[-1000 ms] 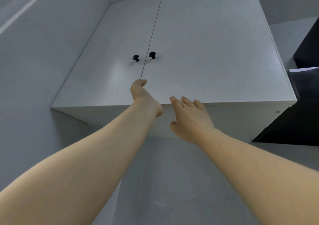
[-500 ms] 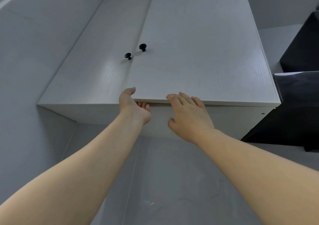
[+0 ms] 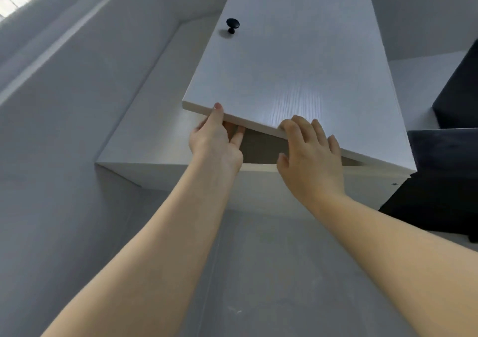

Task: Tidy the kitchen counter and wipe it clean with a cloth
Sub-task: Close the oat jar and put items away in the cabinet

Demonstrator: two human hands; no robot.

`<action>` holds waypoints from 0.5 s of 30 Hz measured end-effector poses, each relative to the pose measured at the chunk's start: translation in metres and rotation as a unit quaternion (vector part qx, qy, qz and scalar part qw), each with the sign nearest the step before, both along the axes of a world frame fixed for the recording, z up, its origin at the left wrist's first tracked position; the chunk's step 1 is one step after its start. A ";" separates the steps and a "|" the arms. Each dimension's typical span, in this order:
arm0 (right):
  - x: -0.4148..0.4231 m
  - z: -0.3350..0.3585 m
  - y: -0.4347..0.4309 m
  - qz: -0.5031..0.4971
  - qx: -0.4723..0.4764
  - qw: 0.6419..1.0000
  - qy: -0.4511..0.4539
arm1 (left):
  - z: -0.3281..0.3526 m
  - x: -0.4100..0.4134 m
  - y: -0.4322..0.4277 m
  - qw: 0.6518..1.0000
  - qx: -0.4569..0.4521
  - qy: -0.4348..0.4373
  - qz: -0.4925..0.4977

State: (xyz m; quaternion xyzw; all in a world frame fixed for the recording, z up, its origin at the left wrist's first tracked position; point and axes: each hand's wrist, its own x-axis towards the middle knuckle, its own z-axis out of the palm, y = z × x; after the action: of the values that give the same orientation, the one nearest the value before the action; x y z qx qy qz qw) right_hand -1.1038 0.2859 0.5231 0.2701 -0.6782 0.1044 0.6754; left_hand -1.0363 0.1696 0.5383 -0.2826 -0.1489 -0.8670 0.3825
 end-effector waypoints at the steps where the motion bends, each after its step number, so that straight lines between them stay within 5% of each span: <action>1: 0.004 0.001 0.005 0.015 -0.010 1.000 0.007 | -0.001 0.008 0.005 1.000 -0.007 0.012 0.015; 7: 0.039 0.003 0.034 0.134 -0.098 0.981 0.101 | -0.004 0.059 0.060 0.971 -0.071 0.098 0.207; 10: 0.061 0.007 0.057 0.136 -0.155 0.977 0.045 | -0.003 0.073 0.093 0.928 -0.088 0.131 0.337; 15: 0.082 0.003 0.079 0.160 -0.206 0.965 -0.002 | -0.001 0.087 0.129 0.890 -0.116 0.163 0.410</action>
State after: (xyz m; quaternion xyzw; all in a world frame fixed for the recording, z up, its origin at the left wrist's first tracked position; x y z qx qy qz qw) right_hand -1.0220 0.3647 0.5265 0.2293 -0.5916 0.3491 0.6896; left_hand -0.9491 0.2989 0.5368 -0.3758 -0.2868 -0.5511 0.6876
